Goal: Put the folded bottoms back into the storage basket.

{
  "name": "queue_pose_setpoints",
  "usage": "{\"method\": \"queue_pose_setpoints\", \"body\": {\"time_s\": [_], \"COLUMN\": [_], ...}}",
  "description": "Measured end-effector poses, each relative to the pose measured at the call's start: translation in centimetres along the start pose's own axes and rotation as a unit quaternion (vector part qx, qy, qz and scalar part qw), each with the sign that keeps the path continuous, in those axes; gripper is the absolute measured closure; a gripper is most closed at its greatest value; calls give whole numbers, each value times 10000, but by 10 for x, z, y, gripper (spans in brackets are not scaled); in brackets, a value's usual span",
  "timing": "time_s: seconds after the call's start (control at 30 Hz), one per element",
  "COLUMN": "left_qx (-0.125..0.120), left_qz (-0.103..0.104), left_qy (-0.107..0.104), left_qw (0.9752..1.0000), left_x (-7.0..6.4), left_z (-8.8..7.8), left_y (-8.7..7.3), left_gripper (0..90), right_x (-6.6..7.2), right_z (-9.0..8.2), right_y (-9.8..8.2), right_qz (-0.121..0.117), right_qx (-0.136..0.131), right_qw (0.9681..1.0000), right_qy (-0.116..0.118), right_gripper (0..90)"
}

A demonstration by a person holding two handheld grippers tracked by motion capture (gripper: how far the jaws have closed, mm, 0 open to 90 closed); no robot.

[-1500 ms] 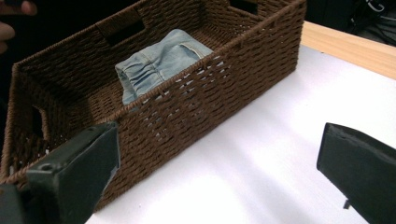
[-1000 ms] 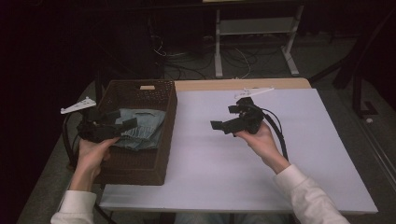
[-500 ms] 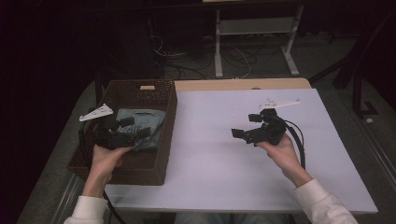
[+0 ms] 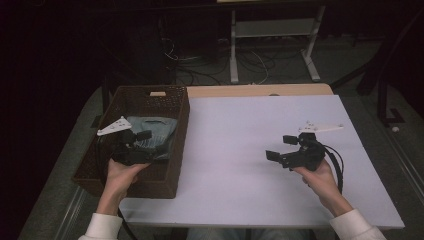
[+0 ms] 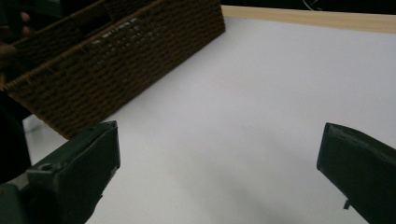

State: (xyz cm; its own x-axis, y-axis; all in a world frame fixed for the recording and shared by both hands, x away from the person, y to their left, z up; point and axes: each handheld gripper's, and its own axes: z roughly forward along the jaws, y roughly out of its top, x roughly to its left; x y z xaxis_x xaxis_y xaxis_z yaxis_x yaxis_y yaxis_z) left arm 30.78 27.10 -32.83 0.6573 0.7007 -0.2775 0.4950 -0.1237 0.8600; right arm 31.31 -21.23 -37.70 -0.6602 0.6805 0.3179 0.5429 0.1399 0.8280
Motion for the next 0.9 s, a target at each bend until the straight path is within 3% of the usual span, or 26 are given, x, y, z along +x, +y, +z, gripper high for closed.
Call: {"method": "queue_pose_setpoints", "body": {"time_s": [0.2,0.5,0.9], "left_qx": [78,142,244], "left_qz": [145,283,445], "left_qy": [-82,-59,-17], "left_qw": [9998,9995,9987], "left_x": [-7,-12,-17], "left_z": [2,6,12], "left_y": [2,1,3], "left_gripper": [0,0,0], "right_x": [-5,-15,-23], "right_z": [-15,-37,-61], "right_y": [-16,-35,-58], "right_qz": [-39,63,154], "right_qx": [-20,-248,-386], "right_qw": [9996,9991,9973], "right_qy": [-290,-333,-600], "right_gripper": [0,0,0]}}
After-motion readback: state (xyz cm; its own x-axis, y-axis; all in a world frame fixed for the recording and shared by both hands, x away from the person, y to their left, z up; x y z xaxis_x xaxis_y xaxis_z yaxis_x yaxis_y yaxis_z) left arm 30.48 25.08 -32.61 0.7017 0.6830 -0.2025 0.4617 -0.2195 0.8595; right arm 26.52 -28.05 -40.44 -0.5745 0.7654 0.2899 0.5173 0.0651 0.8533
